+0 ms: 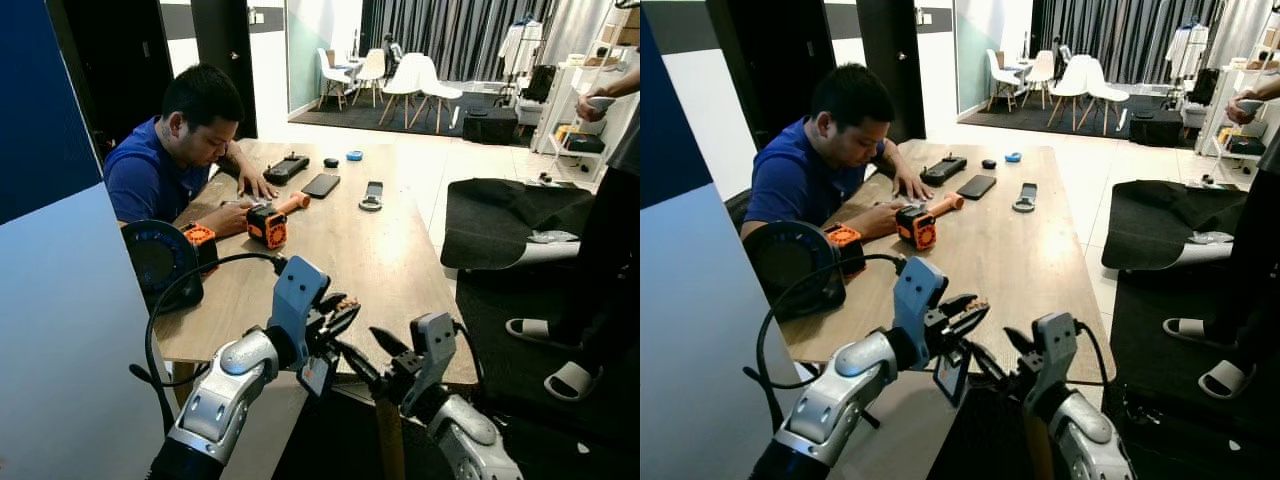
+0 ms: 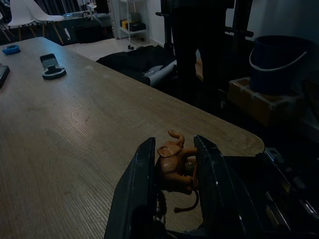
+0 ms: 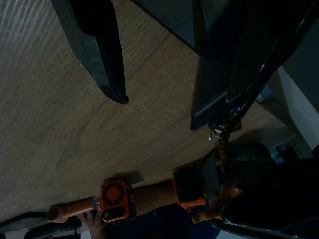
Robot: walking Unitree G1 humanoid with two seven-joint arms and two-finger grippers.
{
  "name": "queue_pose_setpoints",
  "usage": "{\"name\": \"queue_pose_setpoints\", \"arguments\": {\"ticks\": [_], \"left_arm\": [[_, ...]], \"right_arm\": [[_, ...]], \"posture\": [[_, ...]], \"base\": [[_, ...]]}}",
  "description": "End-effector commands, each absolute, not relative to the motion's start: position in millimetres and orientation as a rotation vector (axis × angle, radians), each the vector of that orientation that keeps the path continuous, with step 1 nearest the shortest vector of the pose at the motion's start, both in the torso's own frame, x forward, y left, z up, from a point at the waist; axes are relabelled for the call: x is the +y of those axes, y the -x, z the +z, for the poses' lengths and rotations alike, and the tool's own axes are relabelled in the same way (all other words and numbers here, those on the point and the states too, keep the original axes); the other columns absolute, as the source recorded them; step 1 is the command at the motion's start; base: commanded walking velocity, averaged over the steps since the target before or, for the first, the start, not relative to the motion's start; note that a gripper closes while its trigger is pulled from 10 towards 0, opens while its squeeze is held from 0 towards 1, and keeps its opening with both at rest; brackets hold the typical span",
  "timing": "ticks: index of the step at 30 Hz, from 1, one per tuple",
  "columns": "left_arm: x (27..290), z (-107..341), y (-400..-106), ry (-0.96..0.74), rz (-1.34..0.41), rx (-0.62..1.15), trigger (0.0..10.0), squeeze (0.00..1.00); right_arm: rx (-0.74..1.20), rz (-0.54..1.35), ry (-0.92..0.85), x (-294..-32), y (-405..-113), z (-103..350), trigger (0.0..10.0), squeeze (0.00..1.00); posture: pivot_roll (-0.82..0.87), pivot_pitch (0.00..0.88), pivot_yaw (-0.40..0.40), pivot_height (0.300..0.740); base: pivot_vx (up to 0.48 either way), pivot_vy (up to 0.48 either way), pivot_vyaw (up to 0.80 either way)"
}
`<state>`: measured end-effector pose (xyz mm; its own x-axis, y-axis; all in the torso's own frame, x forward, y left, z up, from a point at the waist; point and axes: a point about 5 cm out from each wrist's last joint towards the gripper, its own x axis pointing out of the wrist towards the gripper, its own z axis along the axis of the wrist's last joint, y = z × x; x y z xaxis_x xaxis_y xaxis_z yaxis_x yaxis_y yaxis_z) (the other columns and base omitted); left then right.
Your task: Hang keys on a hook
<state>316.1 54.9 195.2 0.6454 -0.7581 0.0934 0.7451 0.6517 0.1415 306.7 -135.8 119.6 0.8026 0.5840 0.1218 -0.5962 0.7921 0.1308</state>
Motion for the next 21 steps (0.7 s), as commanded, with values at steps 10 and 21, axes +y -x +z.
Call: {"name": "queue_pose_setpoints", "arguments": {"ticks": [10, 21], "left_arm": [[53, 199, -318, -0.104, -0.862, -0.165, 10.0, 0.0], [53, 198, -317, -0.105, -0.865, -0.161, 10.0, 0.0]], "right_arm": [[-0.072, 0.604, -0.156, -140, -309, 119, 10.0, 0.0], [-0.019, 0.726, -0.162, -129, -294, 108, 10.0, 0.0]], "posture": [[0.05, 0.047, 0.027, 0.74], [0.05, 0.049, 0.028, 0.74]], "base": [[0.0, 0.0, 0.0], [0.0, 0.0, 0.0]]}}
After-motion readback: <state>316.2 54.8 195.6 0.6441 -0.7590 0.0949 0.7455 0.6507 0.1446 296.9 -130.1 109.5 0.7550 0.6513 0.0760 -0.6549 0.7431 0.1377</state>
